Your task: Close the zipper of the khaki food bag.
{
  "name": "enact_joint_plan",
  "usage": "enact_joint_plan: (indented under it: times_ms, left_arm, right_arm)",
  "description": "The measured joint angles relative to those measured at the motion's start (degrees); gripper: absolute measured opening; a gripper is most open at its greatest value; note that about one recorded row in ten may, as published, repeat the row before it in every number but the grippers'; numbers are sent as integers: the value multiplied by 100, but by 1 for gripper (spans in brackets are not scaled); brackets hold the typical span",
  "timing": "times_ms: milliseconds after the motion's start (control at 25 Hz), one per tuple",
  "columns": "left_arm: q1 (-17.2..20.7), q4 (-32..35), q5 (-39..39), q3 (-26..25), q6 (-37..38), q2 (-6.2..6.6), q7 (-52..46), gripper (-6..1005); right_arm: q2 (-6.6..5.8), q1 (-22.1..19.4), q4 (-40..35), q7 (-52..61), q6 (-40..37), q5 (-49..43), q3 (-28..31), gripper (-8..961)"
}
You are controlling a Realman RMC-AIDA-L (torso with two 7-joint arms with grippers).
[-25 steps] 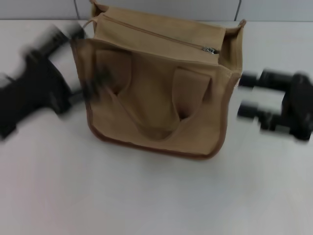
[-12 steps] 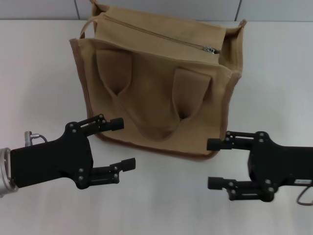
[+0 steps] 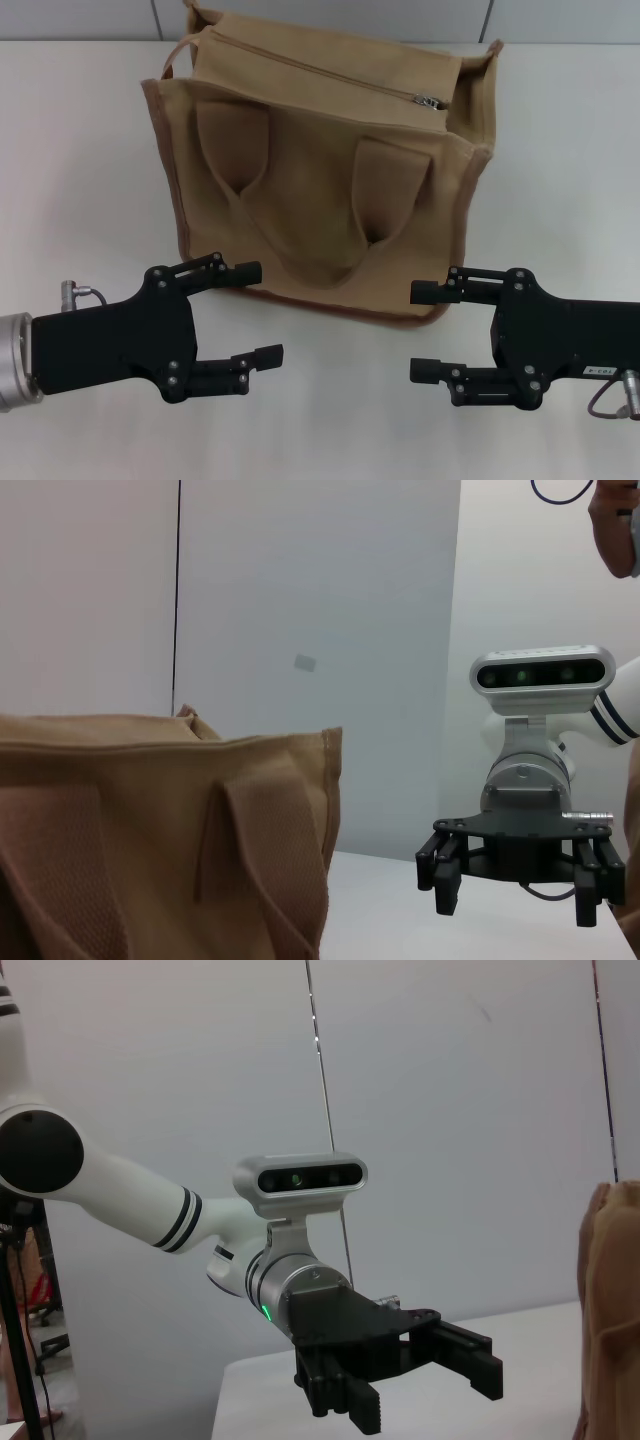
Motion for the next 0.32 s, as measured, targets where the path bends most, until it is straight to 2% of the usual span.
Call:
enact_joint_plan:
  times_ms: [320]
  left_arm:
    - [2, 0, 9, 8, 46, 15, 0, 834]
  right_arm:
    - [-10, -35, 18, -24, 43, 0, 1, 717]
